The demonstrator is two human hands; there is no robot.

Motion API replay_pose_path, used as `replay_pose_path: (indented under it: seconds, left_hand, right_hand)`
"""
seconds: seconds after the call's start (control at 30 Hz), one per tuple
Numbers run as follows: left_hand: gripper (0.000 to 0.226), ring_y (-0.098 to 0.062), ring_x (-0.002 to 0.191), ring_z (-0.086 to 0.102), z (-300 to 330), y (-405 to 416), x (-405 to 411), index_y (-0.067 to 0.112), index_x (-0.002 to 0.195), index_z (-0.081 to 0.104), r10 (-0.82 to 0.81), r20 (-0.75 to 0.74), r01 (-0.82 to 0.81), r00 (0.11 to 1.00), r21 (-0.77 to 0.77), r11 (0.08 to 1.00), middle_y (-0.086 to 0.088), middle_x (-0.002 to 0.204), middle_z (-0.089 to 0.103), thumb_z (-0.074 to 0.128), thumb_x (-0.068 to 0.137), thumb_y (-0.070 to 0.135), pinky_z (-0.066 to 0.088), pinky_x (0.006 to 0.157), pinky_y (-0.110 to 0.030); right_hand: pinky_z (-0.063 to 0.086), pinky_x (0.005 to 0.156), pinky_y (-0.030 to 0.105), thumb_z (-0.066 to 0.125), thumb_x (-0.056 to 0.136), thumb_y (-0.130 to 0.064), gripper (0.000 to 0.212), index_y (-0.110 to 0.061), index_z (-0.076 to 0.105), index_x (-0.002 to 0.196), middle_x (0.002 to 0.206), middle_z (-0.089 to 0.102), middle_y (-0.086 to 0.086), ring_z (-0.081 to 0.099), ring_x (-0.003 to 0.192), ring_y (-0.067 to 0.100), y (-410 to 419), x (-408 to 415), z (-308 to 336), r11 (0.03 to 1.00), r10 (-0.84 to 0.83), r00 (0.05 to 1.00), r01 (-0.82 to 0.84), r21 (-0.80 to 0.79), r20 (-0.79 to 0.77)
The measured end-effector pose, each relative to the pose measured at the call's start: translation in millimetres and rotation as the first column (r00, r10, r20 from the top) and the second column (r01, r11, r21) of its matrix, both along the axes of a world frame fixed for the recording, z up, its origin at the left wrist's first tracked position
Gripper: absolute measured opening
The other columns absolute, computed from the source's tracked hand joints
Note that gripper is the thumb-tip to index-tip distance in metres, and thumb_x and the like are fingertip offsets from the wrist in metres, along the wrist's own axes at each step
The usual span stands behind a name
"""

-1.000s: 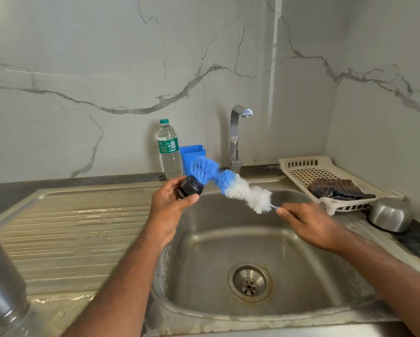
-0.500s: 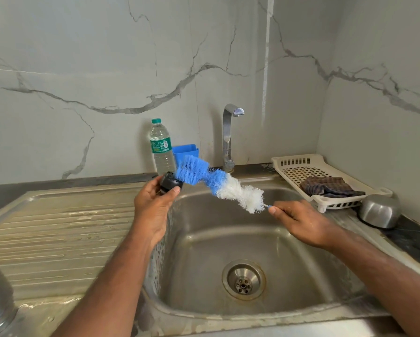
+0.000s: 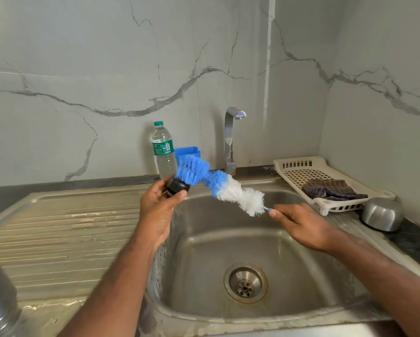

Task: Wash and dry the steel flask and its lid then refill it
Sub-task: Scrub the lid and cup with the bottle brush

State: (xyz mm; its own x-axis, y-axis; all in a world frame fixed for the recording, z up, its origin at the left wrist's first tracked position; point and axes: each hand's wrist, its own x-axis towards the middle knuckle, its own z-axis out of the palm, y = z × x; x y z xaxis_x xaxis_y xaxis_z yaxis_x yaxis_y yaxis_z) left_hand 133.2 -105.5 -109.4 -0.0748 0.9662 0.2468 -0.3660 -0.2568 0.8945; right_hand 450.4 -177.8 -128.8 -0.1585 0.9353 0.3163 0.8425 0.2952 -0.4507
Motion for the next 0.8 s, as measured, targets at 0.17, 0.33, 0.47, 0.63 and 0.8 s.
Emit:
replay_pose_path:
  seconds: [0.17, 0.33, 0.47, 0.63, 0.8]
  left_hand:
    - [0.051, -0.019, 0.110, 0.069, -3.6, 3.3, -2.6, 0.013, 0.120, 0.066, -0.018, -0.079, 0.019, 0.997, 0.017, 1.000, -0.007, 0.113, 0.075, 0.071, 0.080, -0.016, 0.056, 0.091, -0.027]
    - [0.049, -0.018, 0.107, 0.070, -1.4, 5.9, -3.0, 0.018, 0.115, 0.067, 0.013, -0.021, -0.013, 1.000, 0.013, 1.000, -0.004, 0.110, 0.076, 0.070, 0.080, -0.016, 0.056, 0.091, -0.027]
    - [0.050, -0.016, 0.107, 0.071, -3.1, 4.2, -0.6, 0.017, 0.117, 0.067, -0.055, -0.125, 0.059, 0.991, 0.031, 0.998, -0.001, 0.107, 0.078, 0.073, 0.078, -0.015, 0.054, 0.094, -0.029]
    - [0.053, -0.020, 0.111, 0.070, -2.9, 7.5, -3.3, 0.018, 0.116, 0.066, 0.003, -0.086, -0.002, 0.996, 0.016, 1.000, -0.006, 0.113, 0.075, 0.073, 0.076, -0.017, 0.053, 0.098, -0.034]
    - [0.054, -0.011, 0.102, 0.072, -6.2, 0.0, 10.5, 0.017, 0.114, 0.066, -0.062, -0.260, 0.083, 0.963, 0.070, 0.994, 0.000, 0.107, 0.077, 0.077, 0.073, -0.016, 0.056, 0.091, -0.022]
  right_hand:
    - [0.042, 0.061, 0.041, 0.038, 0.103, -0.050, 0.047, -0.018, 0.044, 0.070, 0.060, 0.050, 0.000, 0.044, 0.055, 0.012, -0.2, -1.3, 0.9, 0.999, -0.039, 0.999, 0.039, 0.012, 0.026]
    - [0.043, 0.062, 0.044, 0.032, 0.098, -0.063, 0.055, -0.017, 0.042, 0.070, 0.060, 0.050, 0.002, 0.043, 0.056, 0.010, 1.4, 4.2, -0.2, 1.000, -0.019, 1.000, 0.019, 0.020, 0.011]
    - [0.043, 0.062, 0.045, 0.033, 0.099, -0.059, 0.051, -0.018, 0.044, 0.070, 0.061, 0.052, 0.002, 0.047, 0.057, 0.017, 3.4, 2.5, -0.5, 0.999, -0.040, 0.999, 0.039, 0.032, 0.021]
    - [0.043, 0.064, 0.045, 0.040, 0.103, -0.048, 0.047, -0.015, 0.044, 0.070, 0.060, 0.047, -0.003, 0.043, 0.058, 0.011, 2.9, 9.5, -1.6, 1.000, -0.012, 1.000, 0.012, 0.005, 0.008]
    - [0.042, 0.062, 0.039, 0.039, 0.103, -0.048, 0.046, -0.017, 0.045, 0.070, 0.060, 0.050, 0.000, 0.046, 0.058, 0.015, 4.6, 3.3, 0.7, 0.999, -0.029, 0.999, 0.028, 0.025, 0.031]
